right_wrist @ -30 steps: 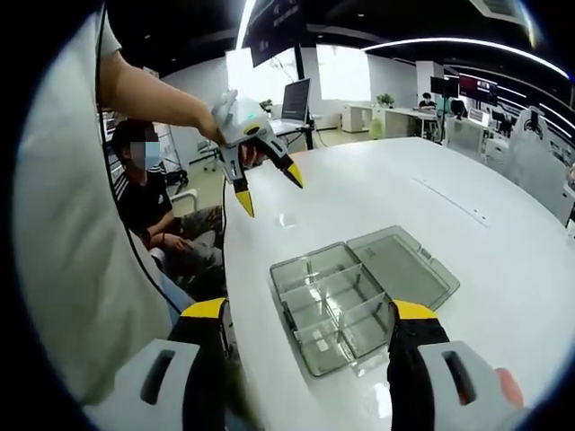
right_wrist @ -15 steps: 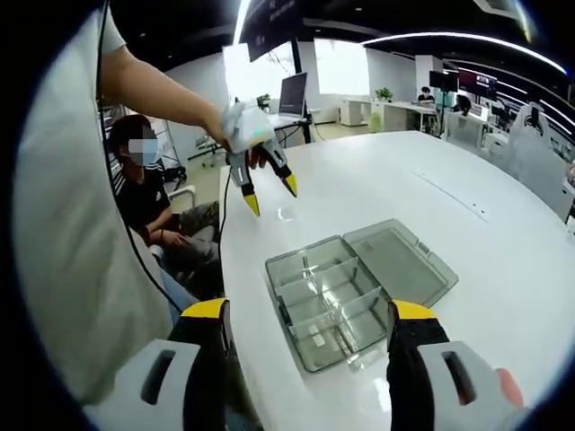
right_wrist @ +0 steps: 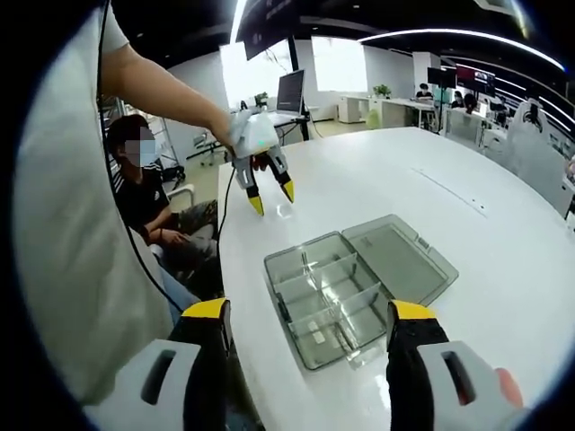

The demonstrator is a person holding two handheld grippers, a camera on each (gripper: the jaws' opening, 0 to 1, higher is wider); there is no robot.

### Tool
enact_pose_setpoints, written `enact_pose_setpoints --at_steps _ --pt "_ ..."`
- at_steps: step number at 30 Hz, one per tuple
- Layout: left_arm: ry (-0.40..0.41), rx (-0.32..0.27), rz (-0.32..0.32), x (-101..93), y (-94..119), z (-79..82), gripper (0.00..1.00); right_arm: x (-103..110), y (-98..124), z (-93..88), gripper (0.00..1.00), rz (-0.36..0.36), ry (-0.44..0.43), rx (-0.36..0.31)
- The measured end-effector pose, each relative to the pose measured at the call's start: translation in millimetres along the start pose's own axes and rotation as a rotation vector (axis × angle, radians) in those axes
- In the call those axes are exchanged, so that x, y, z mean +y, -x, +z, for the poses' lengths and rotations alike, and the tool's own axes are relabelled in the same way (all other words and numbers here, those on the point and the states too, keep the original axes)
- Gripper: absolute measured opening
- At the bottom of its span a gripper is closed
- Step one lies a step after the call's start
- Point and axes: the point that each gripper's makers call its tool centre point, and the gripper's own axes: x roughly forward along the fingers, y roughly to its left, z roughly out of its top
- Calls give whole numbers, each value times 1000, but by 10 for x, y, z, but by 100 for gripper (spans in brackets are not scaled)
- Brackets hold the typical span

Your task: Insert the divider into the dual guide fixture by aligning both edges with the guide slots and pushing it downward to the bottom, including one-sided entry, uneven engagement, binding, and posture correction.

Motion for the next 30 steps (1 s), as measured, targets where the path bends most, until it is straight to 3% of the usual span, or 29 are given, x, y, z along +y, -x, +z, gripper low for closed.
enact_pose_setpoints --at_steps 14,30 --pt "-10 32 -22 20 -78 -61 37 -4 13 -20 69 -6 -3 6" --pt "8 30 -61 24 -109 -68 34 -27 34 -54 68 -14 -10 11"
